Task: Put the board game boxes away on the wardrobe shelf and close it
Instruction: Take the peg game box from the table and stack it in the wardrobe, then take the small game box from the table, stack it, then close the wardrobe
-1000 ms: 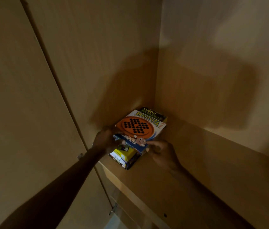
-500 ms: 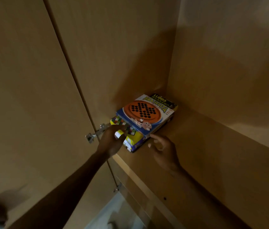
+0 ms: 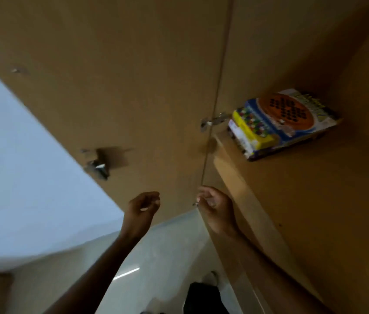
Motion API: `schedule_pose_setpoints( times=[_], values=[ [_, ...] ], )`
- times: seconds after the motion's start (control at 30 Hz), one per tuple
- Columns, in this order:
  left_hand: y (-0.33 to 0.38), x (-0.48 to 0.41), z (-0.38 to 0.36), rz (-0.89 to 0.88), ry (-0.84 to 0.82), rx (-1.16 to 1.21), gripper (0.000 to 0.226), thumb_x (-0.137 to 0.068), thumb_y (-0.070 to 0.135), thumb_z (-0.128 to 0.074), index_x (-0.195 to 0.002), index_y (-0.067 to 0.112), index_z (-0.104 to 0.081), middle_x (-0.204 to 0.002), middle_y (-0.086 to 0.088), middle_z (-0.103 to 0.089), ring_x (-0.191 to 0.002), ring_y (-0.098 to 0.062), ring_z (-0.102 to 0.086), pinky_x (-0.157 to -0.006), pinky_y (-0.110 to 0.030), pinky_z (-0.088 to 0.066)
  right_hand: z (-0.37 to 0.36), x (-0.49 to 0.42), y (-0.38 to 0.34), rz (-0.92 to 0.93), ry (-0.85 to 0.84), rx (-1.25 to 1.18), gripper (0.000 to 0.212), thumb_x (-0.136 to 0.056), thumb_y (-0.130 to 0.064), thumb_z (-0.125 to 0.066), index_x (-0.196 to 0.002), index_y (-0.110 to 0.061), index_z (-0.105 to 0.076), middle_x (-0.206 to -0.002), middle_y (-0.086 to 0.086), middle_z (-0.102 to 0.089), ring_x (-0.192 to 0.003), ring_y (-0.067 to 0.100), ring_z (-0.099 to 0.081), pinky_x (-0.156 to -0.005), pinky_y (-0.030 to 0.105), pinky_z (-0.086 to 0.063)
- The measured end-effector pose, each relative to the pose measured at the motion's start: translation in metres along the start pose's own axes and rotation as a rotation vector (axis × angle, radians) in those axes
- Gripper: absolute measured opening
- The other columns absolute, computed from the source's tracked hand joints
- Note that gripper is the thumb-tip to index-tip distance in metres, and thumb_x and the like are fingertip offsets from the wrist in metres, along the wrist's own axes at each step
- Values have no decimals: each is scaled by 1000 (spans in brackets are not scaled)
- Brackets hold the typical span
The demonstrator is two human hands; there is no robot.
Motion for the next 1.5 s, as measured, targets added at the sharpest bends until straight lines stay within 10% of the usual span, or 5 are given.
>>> schedule_pose_setpoints(
  times=[0.87, 1.17, 1.5],
  values=[
    [-261, 479, 489, 467, 1387, 359, 19, -88, 8, -67, -97, 24, -70, -94, 1, -73, -88, -9, -67, -72, -13, -53, -619, 411, -181, 424, -1418, 219, 25, -86, -12, -65, -109, -22, -68, -90, -7, -70, -79, -2, -62, -67, 7, -47],
    [-310, 642, 550, 613, 1875, 475, 19, -88, 9, -67, -101, 22, -71, -97, -3, -73, -93, -17, -68, -86, -27, -54, -762, 625, -212, 692, -1962, 315, 27, -87, -16, -65, -113, -24, -66, -95, -9, -69, -84, 2, -65, -70, 10, -50],
    [-332, 864, 493, 696, 2432, 613, 17, -89, 13, -67, -100, 26, -72, -95, 4, -74, -90, -6, -68, -79, -20, -54, -756, 917, -181, 948, -2445, 365, 27, -85, -16, -66, -112, -21, -69, -93, -10, -71, -82, 3, -66, -72, 16, -52]
  ],
)
Point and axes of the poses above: each hand's wrist, its own x-axis away from the middle knuckle, its own z-axis out of the back of the hand, y = z × x, the point moved 4 cm from there along -x, towards the middle knuckle
